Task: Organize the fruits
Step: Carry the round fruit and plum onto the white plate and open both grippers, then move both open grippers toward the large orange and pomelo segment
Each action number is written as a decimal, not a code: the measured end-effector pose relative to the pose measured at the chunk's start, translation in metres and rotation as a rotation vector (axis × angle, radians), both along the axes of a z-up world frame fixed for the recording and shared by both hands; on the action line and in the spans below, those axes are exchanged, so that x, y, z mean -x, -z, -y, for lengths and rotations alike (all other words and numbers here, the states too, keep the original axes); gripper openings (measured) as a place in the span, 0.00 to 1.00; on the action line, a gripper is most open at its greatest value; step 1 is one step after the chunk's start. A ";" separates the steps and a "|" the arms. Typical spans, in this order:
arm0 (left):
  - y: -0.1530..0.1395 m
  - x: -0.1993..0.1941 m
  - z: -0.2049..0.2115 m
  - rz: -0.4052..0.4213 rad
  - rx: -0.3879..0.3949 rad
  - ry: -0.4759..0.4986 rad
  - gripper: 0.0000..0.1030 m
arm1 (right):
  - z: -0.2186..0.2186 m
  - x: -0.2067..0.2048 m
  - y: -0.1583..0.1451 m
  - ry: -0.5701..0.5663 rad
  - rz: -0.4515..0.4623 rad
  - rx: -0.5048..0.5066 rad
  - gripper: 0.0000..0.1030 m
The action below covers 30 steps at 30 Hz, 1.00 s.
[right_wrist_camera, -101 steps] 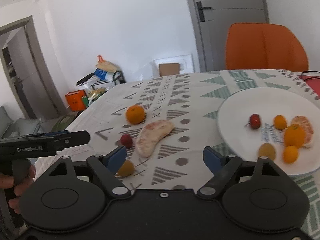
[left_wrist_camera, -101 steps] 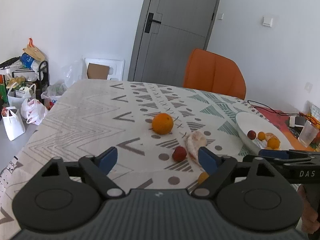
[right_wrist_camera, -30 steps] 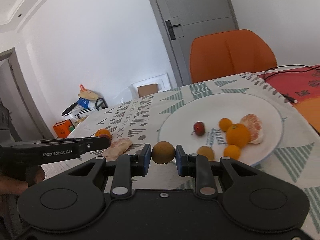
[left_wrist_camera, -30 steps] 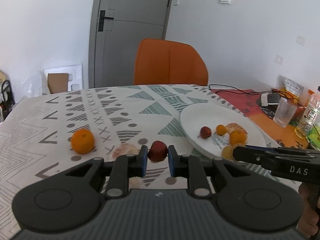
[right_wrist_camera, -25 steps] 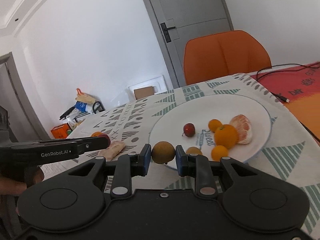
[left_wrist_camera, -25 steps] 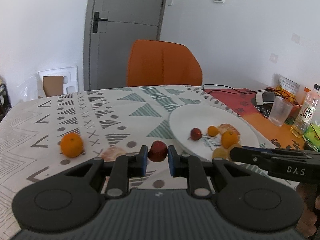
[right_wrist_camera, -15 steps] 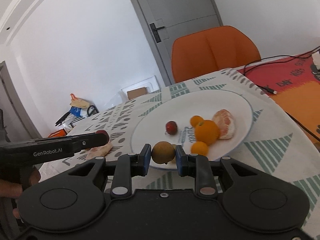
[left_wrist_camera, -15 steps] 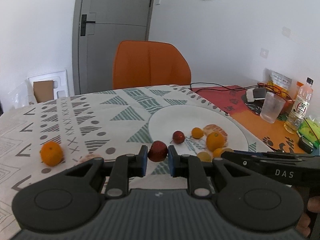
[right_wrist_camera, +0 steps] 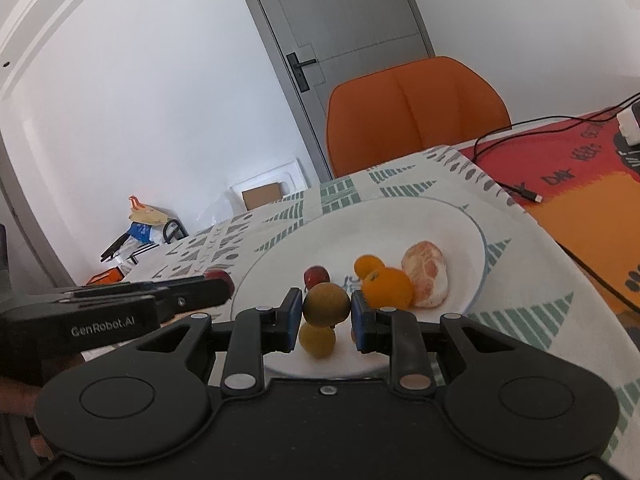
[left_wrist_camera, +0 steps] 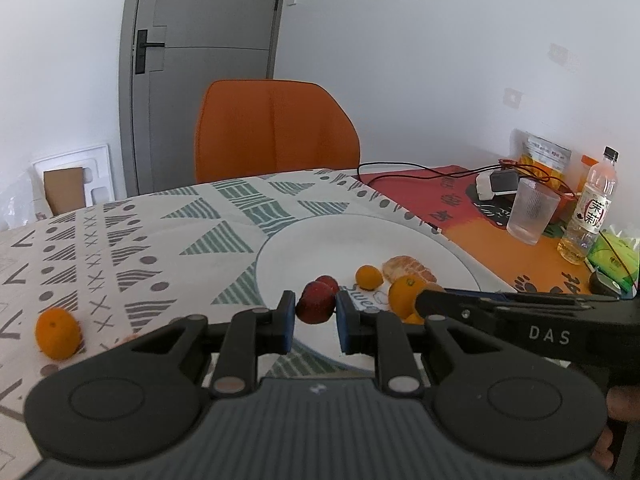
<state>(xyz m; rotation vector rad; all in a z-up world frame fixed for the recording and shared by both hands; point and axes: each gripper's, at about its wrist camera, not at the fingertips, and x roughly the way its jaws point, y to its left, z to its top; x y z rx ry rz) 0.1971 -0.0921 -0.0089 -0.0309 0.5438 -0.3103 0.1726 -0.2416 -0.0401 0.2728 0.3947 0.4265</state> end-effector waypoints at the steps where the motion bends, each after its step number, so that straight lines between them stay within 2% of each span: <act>1: 0.000 -0.002 0.001 0.001 -0.001 0.002 0.19 | -0.001 -0.002 -0.001 0.001 0.002 0.000 0.24; 2: 0.000 -0.003 0.002 0.002 -0.001 0.004 0.19 | -0.001 -0.004 -0.002 -0.001 0.005 0.000 0.26; 4: 0.000 -0.007 0.003 0.001 0.004 0.006 0.19 | -0.001 -0.005 -0.002 -0.005 0.014 -0.011 0.40; 5: 0.001 -0.008 0.003 -0.002 0.006 0.007 0.19 | -0.001 -0.006 -0.003 -0.003 0.011 -0.011 0.41; 10: 0.003 -0.013 0.010 -0.006 0.006 0.023 0.20 | 0.003 -0.003 0.001 0.004 -0.005 -0.011 0.41; 11: 0.002 -0.012 0.010 0.002 0.008 0.014 0.24 | 0.003 -0.003 0.002 0.006 -0.011 -0.010 0.41; 13: 0.001 -0.011 0.009 0.010 -0.002 -0.003 0.26 | 0.004 -0.003 0.004 0.009 -0.018 -0.012 0.41; 15: 0.000 -0.011 0.005 0.005 0.000 -0.015 0.31 | 0.004 -0.003 0.005 0.009 -0.022 -0.010 0.41; 19: -0.002 -0.006 -0.011 0.009 0.009 -0.071 0.56 | -0.001 -0.002 0.004 0.001 -0.023 -0.002 0.46; 23: -0.005 0.000 -0.029 0.022 0.008 -0.128 0.71 | -0.007 -0.001 0.005 -0.007 -0.024 0.000 0.48; 26: -0.006 0.005 -0.041 0.031 0.003 -0.167 0.81 | -0.013 0.000 0.004 -0.015 -0.022 0.004 0.53; 30: -0.006 0.012 -0.055 0.030 0.004 -0.187 0.88 | -0.020 0.000 0.003 -0.021 -0.014 0.011 0.61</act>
